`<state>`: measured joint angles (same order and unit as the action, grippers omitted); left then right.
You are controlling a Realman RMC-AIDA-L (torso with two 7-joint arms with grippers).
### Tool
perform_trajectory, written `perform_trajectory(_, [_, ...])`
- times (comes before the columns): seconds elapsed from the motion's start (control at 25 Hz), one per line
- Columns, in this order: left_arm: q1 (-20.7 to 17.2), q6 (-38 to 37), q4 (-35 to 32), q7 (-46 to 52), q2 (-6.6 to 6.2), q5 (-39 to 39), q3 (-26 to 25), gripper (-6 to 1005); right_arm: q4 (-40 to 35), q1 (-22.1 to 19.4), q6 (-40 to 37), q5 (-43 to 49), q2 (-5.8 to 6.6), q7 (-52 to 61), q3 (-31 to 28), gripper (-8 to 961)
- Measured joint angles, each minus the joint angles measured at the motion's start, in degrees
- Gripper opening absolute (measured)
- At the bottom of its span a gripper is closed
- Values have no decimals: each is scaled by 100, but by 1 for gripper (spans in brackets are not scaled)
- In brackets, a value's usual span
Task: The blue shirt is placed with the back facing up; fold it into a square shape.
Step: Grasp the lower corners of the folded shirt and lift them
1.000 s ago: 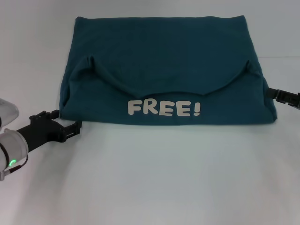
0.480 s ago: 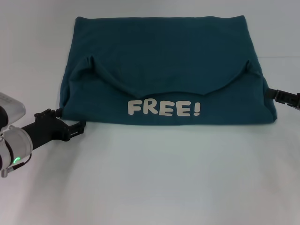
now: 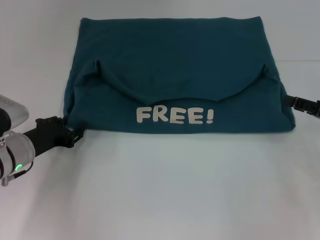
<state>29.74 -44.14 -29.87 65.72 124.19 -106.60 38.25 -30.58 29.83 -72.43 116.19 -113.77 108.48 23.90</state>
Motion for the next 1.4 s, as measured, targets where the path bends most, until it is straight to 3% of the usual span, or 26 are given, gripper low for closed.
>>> perform_trajectory(0.48, [-3,28,-8,19,0,-9,-8,260,-43,-50,7,20,3,5,-1,646])
perform_trajectory(0.68, [-1,118,-20,51,-1,-11,-3,32,-9,-45,82,111,75,40,42,641])
perform_trajectory(1.16, [-114,-173,-298,295,-17,-28,13,14,-42,314,731,931,63,421,84,628])
perform_trajectory(1.4, [-106,-249,-307,307,-18,-82,15,14,30,453,1047,948,44,671,604,621])
